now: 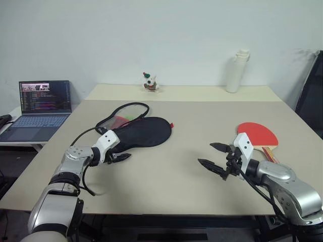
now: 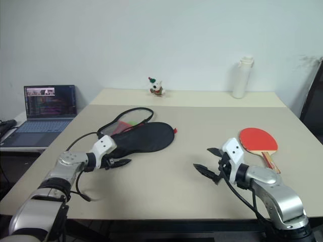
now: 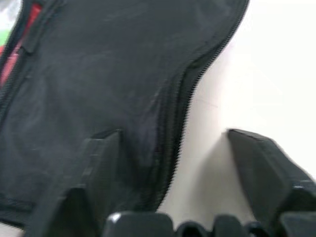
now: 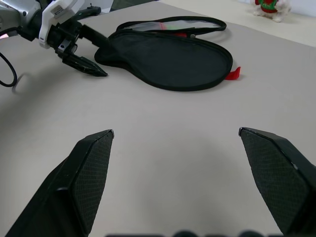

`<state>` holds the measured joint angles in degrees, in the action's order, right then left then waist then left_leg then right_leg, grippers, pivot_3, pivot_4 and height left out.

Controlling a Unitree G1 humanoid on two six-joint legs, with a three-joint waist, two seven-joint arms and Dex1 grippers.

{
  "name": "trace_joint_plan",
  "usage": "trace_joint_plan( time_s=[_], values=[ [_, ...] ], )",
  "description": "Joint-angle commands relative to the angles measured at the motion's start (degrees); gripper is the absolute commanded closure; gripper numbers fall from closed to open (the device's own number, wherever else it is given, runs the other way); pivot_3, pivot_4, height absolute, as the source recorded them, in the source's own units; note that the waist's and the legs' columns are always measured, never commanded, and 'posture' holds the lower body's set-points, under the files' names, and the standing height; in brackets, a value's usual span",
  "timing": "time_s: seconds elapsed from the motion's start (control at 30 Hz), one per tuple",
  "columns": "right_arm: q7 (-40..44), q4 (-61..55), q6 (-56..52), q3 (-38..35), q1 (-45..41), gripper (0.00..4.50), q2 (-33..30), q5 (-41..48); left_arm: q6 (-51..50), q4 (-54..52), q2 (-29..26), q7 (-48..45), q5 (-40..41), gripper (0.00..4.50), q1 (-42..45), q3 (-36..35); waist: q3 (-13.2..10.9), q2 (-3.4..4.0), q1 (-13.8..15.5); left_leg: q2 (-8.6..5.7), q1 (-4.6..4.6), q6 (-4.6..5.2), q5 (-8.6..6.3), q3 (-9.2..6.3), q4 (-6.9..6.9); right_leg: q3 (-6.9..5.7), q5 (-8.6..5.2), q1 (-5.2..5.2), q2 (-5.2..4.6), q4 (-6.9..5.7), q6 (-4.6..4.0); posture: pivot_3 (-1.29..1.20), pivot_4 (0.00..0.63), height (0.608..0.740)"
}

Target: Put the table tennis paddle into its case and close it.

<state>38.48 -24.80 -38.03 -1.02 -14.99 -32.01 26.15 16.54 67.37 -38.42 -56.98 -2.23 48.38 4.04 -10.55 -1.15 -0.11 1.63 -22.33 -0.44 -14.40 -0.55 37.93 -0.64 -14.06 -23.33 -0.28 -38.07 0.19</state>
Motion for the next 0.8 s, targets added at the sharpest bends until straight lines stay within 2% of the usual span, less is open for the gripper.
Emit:
trace_joint_plan(
  time_s=[0.03,0.27,0.4,0.5,0.67,0.73,0.8],
  values=[
    [-0.3,-1.3,1.0,-2.3,-1.2,0.00,-0.2,1.3,-1.9,2.9,-0.6,1.3,-2.0,2.09,-0.9,0.3,0.0,0.00,0.0,0.01,0.06,0.00,0.00,0.01,0.00,0.00,0.00,0.03,0.03,-0.01,0.00,0.00,0.150,0.740],
    [-0.8,-0.9,0.5,-3.0,-2.0,0.00,-0.3,1.6,-2.7,2.7,-0.2,0.5,-0.7,4.43,-1.7,-0.8,0.0,0.02,-0.2,0.08,0.23,0.00,0.00,0.05,-0.05,0.03,0.00,0.06,0.09,-0.07,-0.01,0.00,0.150,0.740],
    [-0.7,-1.1,0.3,-3.5,-1.7,0.00,-0.5,1.8,-3.9,0.4,0.9,-0.9,1.5,4.47,-2.5,-2.9,0.0,0.02,-0.3,0.08,0.22,0.00,0.00,0.16,-0.13,0.08,-0.02,0.06,0.12,0.00,-0.05,0.00,0.150,0.740],
    [-0.7,-1.2,0.1,-4.3,-1.6,0.00,-0.9,2.1,-6.9,-6.0,3.2,-2.7,4.1,4.47,-3.9,-4.1,0.0,0.02,-0.2,0.08,0.12,0.00,0.00,0.17,-0.13,0.08,-0.02,0.02,0.11,0.04,-0.05,0.00,0.150,0.740],
    [0.7,-1.7,-0.6,-6.3,-0.6,0.00,-3.4,3.7,-25.6,-35.3,8.3,-2.7,11.1,4.47,-13.4,-3.5,0.0,0.02,0.4,-0.01,-0.28,-0.02,0.00,0.03,-0.03,0.10,-0.09,-0.08,-0.31,0.10,0.09,0.00,0.150,0.740],
    [2.4,-1.6,-0.6,-7.4,0.5,0.00,-5.3,4.2,-38.8,-51.4,12.8,0.8,16.2,4.47,-17.6,-2.1,0.0,0.01,0.6,-0.14,-0.49,-0.03,-0.01,-0.05,0.04,0.11,-0.08,-0.16,-0.49,0.20,0.22,0.00,0.150,0.740],
    [3.4,-1.5,-0.5,-8.2,1.5,0.00,-6.6,4.7,-48.3,-62.1,16.6,4.1,19.1,4.47,-20.3,-0.4,0.0,0.00,0.7,-0.33,-0.58,-0.03,-0.01,-0.26,0.04,0.14,-0.11,-0.17,-0.73,0.24,0.35,0.00,0.150,0.740]
  ],
)
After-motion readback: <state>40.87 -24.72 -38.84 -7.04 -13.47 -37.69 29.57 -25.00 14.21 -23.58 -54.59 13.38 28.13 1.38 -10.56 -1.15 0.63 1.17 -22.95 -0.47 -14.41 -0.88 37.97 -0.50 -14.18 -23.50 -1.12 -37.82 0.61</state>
